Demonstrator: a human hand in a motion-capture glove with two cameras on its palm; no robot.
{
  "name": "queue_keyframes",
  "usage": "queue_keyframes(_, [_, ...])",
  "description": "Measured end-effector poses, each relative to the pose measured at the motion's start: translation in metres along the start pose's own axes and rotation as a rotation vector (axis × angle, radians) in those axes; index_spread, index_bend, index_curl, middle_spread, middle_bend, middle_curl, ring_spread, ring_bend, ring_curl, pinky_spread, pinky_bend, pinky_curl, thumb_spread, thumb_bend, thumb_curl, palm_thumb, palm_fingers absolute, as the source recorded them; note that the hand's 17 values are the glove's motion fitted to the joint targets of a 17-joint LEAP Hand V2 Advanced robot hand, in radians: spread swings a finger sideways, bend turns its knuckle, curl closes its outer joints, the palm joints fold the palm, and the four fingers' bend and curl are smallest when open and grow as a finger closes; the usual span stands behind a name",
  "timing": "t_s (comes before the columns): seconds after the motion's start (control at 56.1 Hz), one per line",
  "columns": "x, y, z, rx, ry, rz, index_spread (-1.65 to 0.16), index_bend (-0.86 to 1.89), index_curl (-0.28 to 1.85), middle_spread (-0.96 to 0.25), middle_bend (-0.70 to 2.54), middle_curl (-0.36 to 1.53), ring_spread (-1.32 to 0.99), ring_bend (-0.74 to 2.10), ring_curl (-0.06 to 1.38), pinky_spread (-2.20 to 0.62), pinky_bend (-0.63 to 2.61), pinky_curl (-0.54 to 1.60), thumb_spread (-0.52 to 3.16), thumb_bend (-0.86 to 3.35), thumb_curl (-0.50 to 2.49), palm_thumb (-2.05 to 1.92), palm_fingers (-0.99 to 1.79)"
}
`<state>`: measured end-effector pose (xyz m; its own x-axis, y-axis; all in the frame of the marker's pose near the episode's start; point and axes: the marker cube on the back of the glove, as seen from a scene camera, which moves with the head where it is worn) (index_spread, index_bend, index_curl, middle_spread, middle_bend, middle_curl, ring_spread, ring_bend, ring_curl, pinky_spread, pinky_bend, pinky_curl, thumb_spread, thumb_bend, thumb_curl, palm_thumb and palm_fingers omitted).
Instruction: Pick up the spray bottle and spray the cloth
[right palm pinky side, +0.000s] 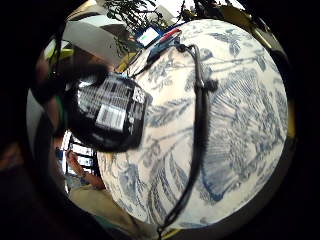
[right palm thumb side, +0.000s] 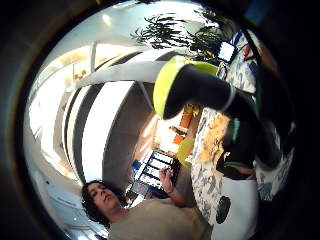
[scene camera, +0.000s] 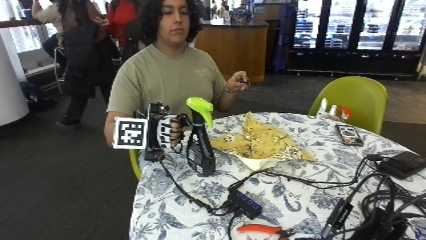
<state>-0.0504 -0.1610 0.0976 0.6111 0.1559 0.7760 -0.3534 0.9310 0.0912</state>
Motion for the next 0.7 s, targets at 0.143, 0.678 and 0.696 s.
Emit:
queue_keyframes(0.143, [-0.001,-0.01,0.002,0.0,0.026,-0.048,-0.28,0.51,0.4,-0.15,0.56,0.49,-0.18,0.77,0.47,-0.14,0.81,0.47,0.79,0.08,0.52,1.08,1.45])
queue_keyframes(0.678, [-0.01,0.094,-0.083,-0.224,0.152,0.0,-0.29,0.3,0.49,-0.08,0.47,0.54,-0.12,0.69,0.51,-0.07,0.68,0.55,0.93,-0.06,0.55,0.82,0.4])
queue_keyframes(0.696, [-0.01,0.098,-0.087,-0.214,0.164,0.002,-0.3,0.28,0.48,-0.08,0.44,0.53,-0.11,0.66,0.5,-0.04,0.67,0.54,0.93,-0.06,0.54,0.8,0.36])
